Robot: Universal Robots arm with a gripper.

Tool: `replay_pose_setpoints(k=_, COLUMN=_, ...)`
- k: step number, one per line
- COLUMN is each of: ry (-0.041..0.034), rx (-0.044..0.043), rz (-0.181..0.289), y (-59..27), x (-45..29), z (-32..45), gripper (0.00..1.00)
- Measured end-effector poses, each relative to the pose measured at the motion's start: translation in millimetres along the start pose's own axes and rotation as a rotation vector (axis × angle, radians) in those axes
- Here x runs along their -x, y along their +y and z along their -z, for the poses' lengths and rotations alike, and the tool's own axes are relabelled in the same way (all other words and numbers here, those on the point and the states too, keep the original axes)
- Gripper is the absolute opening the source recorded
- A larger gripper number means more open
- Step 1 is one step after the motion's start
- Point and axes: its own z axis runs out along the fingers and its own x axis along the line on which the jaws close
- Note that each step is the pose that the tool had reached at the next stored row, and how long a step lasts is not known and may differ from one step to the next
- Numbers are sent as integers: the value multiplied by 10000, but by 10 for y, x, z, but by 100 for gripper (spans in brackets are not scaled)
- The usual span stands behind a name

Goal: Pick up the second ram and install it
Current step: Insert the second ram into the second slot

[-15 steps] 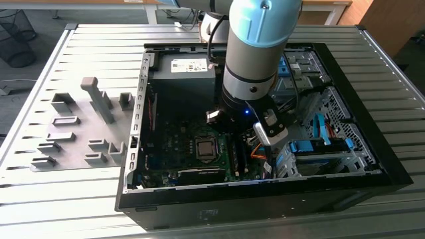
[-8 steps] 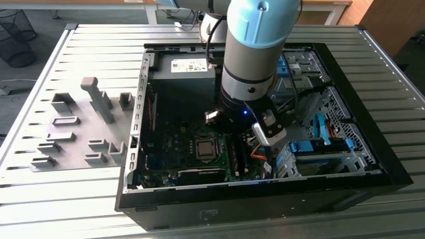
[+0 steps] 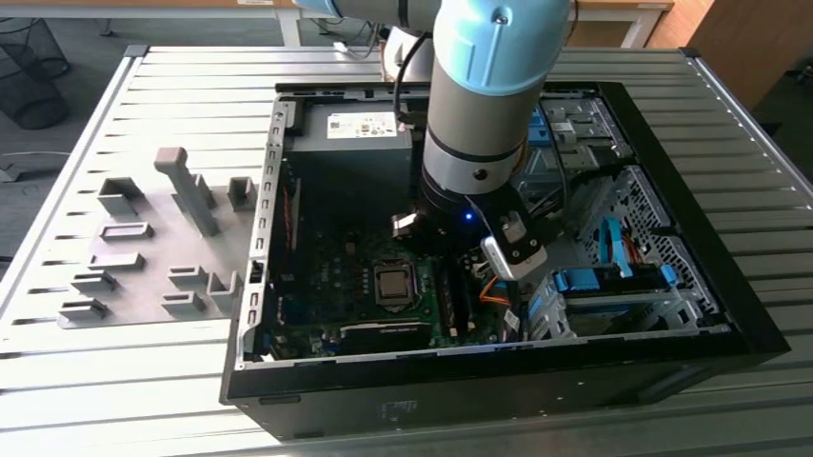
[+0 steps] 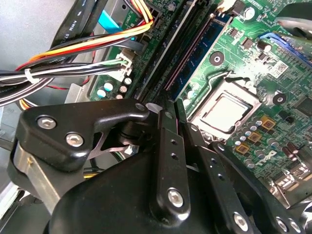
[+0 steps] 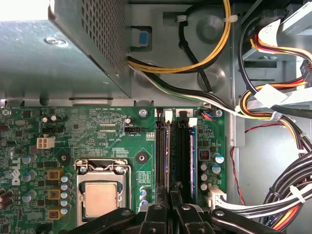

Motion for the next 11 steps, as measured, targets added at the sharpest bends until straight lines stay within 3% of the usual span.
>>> replay_pose_setpoints(k=7, ry=0, rx=1, rz=0, y=0, x=0, z=-1, gripper=15)
replay_pose_setpoints(k=8, ry=-1, rx=2, rz=0, y=0, x=0, z=-2, gripper=21)
replay_pose_setpoints(k=11, ry=-1, rx=2, rz=0, y=0, x=0, z=-2, gripper=21)
